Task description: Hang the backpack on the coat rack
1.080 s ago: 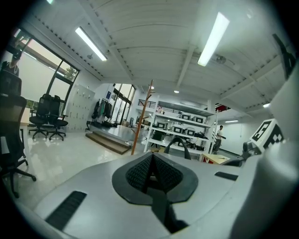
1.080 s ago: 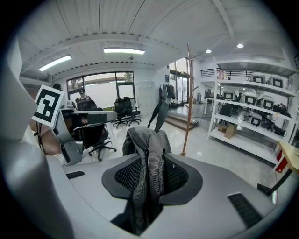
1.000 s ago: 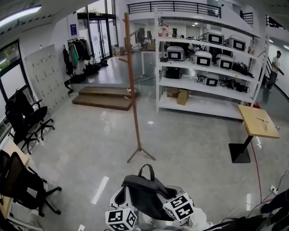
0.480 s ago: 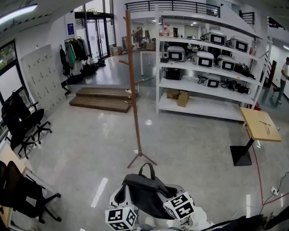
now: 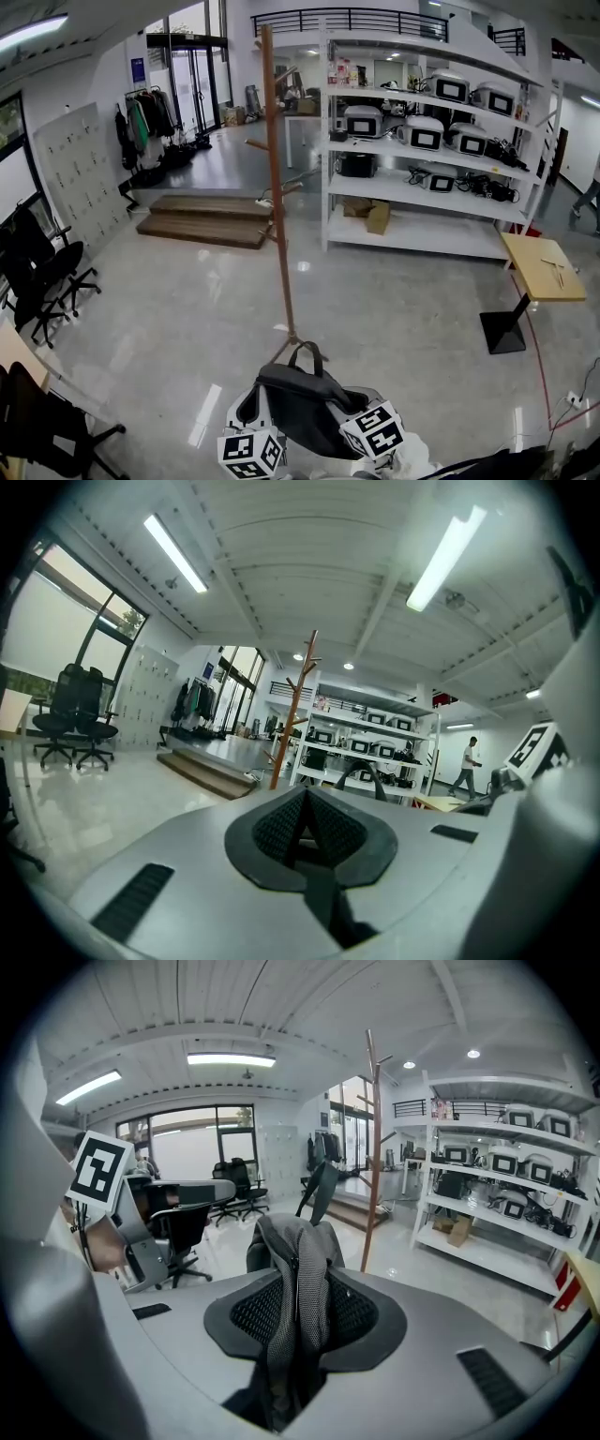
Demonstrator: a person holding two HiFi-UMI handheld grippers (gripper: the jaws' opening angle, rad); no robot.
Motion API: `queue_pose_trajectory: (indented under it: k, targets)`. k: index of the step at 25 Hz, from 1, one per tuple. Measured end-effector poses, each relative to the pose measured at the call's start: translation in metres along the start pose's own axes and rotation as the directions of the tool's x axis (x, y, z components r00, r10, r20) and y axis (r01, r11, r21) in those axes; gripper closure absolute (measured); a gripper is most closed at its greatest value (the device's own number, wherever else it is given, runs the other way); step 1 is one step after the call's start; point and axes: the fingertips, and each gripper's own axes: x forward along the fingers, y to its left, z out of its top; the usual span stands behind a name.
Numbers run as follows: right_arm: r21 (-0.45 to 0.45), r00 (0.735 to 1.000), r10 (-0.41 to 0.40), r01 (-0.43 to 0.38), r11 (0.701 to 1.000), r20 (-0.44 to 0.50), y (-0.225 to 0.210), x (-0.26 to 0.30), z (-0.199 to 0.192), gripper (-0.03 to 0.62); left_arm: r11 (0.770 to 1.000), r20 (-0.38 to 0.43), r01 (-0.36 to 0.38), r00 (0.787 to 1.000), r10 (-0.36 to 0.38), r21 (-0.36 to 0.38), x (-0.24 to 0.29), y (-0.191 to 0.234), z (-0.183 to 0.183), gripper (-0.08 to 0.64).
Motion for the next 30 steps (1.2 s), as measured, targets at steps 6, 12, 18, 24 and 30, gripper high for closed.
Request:
queue_pose_trajectory:
  k: [6, 12, 18, 24, 30]
  targets:
    - [-0.004, 1.0, -0.009, 0.009, 1.0, -0.004, -0.009, 0.023, 0.013, 0.477, 1.0, -0.008, 0.002, 1.0, -0.003, -0.018, 0.022, 0.015, 0.001, 0.558]
    - [-0.013, 1.0, -0.017, 0.017, 1.0, -0.01, -0.024, 0.042, 0.025, 0.477, 0.999, -0.024, -0.009, 1.0, 0.008, -0.032, 0.041, 0.029, -0.005, 0.558]
    - [-0.023, 1.0, -0.017, 0.017, 1.0, -0.009, -0.043, 0.058, 0.041, 0.477, 0.999, -0.031, -0.019, 0.999, 0.018, -0.034, 0.061, 0.035, -0.002, 0.558]
    - [-0.035, 1.0, -0.012, 0.012, 0.999, -0.007, -0.06, 0.08, 0.055, 0.477, 0.999, -0.031, -0.029, 0.999, 0.028, -0.028, 0.088, 0.045, 0.002, 0.558]
    - [-0.04, 1.0, 0.012, -0.013, 0.999, -0.019, -0.081, 0.103, 0.07, 0.477, 0.999, -0.032, -0.046, 0.998, 0.045, -0.026, 0.12, 0.05, 0.011, 0.558]
